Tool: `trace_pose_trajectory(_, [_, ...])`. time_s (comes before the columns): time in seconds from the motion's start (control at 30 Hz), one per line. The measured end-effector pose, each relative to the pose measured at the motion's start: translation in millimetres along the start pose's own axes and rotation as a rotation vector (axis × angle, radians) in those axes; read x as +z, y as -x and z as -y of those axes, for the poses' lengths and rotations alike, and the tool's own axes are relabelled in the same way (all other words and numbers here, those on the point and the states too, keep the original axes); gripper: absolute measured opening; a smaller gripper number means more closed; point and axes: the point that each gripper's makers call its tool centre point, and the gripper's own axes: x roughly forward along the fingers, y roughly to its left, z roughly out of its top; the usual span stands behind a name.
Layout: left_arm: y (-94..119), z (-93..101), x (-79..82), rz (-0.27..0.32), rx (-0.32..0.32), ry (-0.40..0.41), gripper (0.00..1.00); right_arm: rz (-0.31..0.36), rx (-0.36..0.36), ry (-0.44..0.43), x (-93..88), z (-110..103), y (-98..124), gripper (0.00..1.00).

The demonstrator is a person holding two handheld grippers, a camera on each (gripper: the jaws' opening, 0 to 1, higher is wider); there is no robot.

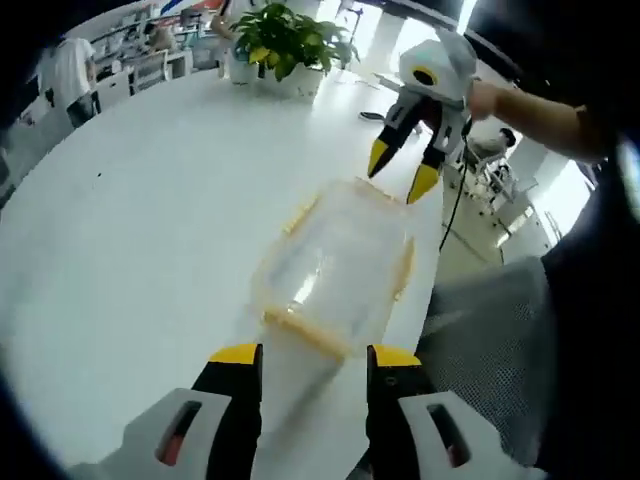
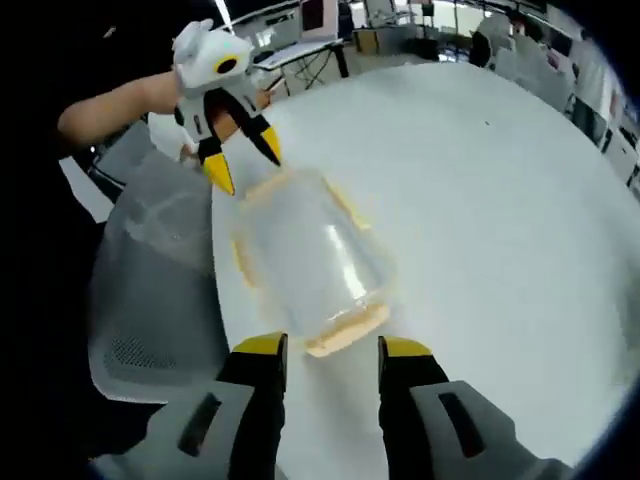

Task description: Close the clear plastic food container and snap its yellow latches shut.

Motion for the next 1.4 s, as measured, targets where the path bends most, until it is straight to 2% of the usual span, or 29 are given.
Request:
trace_pose_trajectory(0.03, [0.5,-0.1,3.8,0.039,-0.005,0.050,0.35,0.007,-0.003,-0.033,-1.5,0.3,-1.4,0.34])
trace_pose_trajectory(0.1, [1.4,-5.4,4.0,0.070,0.012,0.162,0.34,0.023,0.000,-0.102,-2.1,-1.9,-3.1,0.34])
trace_pose_trajectory(0.17, [1.6,-10.2,4.5,0.110,0.017,0.271,0.33,0.029,-0.014,-0.107,-1.9,-1.3,-4.1,0.37])
trace_pose_trajectory(0.2, [1.6,-11.4,4.2,0.115,0.019,0.292,0.33,0.028,-0.028,-0.112,-2.7,0.2,-4.6,0.37])
trace_pose_trajectory(0.23, [1.4,-15.2,1.7,0.122,0.032,0.350,0.33,0.028,-0.039,-0.118,-3.3,1.7,-5.0,0.38])
trace_pose_trajectory(0.4, [-3.8,-14.0,-7.9,0.114,0.036,0.395,0.33,0.076,-0.069,-0.204,1.2,5.9,-7.5,0.40])
trace_pose_trajectory(0.5, [-5.3,-9.7,-6.4,0.136,0.019,0.446,0.31,0.086,-0.070,-0.233,1.6,5.0,-8.3,0.36])
trace_pose_trajectory(0.53, [-4.9,-7.2,-1.4,0.166,0.011,0.496,0.30,0.090,-0.067,-0.239,1.7,3.9,-8.5,0.36])
trace_pose_trajectory(0.63, [-5.7,-5.5,-1.0,0.155,0.022,0.474,0.28,0.089,-0.054,-0.250,0.2,-1.7,-10.2,0.35])
trace_pose_trajectory(0.7, [-7.9,-7.3,-6.8,0.120,0.049,0.424,0.28,0.077,-0.058,-0.242,-2.9,-3.4,-12.3,0.35])
trace_pose_trajectory(0.93, [-16.4,0.3,-8.0,0.109,0.022,0.446,0.24,0.069,-0.050,-0.247,-5.3,-6.5,-16.5,0.31])
trace_pose_trajectory(1.0, [-18.3,-0.4,-8.7,0.098,0.038,0.425,0.25,0.066,-0.056,-0.251,-4.9,-6.1,-18.0,0.31])
trace_pose_trajectory(1.1, [-18.3,-4.5,-11.2,0.084,0.069,0.398,0.18,0.065,-0.056,-0.275,-4.7,-5.8,-18.3,0.31])
trace_pose_trajectory(1.13, [-17.6,-8.2,-14.5,0.068,0.089,0.351,0.17,0.066,-0.055,-0.278,-4.7,-5.9,-18.6,0.31])
trace_pose_trajectory(1.4, [-19.4,-5.8,-11.2,0.068,0.078,0.357,0.17,0.074,-0.062,-0.290,-4.2,-6.5,-20.7,0.30])
